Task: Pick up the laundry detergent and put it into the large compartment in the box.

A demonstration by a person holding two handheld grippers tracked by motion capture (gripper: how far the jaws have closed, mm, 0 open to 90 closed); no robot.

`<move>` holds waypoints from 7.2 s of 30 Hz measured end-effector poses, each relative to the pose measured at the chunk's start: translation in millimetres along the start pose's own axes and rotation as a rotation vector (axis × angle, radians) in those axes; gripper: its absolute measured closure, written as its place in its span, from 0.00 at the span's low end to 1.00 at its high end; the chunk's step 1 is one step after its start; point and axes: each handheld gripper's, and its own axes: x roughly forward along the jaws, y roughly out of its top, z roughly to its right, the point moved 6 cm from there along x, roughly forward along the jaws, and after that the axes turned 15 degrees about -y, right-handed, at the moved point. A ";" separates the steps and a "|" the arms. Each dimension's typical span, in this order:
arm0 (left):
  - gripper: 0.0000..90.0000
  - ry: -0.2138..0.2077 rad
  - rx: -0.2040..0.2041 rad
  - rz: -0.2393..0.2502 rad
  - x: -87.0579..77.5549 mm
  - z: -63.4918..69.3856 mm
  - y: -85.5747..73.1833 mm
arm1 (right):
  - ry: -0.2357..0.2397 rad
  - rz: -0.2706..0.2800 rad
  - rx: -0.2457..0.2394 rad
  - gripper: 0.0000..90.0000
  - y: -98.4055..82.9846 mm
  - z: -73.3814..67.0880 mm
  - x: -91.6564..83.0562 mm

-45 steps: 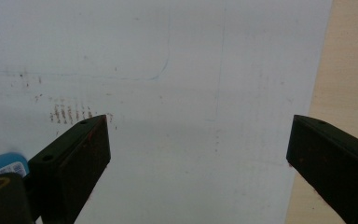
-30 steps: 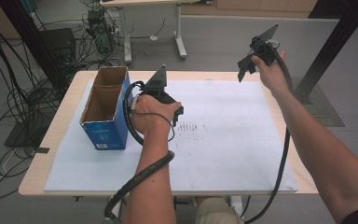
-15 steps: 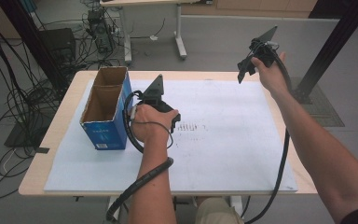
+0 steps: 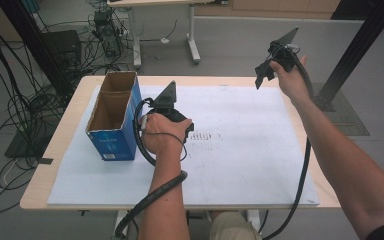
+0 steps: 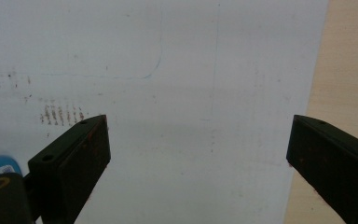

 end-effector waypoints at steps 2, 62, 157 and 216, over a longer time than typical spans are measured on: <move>0.08 0.001 0.005 0.004 0.2 0.8 -0.3 | -0.001 -0.001 0.000 0.07 -0.1 -0.1 0.0; 0.12 0.029 0.007 0.031 2.4 5.0 -4.2 | 0.013 0.001 0.005 0.07 -2.0 6.2 -1.4; 0.42 0.033 0.011 0.026 -1.6 -4.5 -3.5 | 0.005 -0.015 0.005 0.07 -1.5 7.5 6.5; 0.42 0.048 0.096 0.172 -319.4 -27.2 42.5 | 0.001 -0.028 -0.041 0.07 -5.5 6.9 -5.9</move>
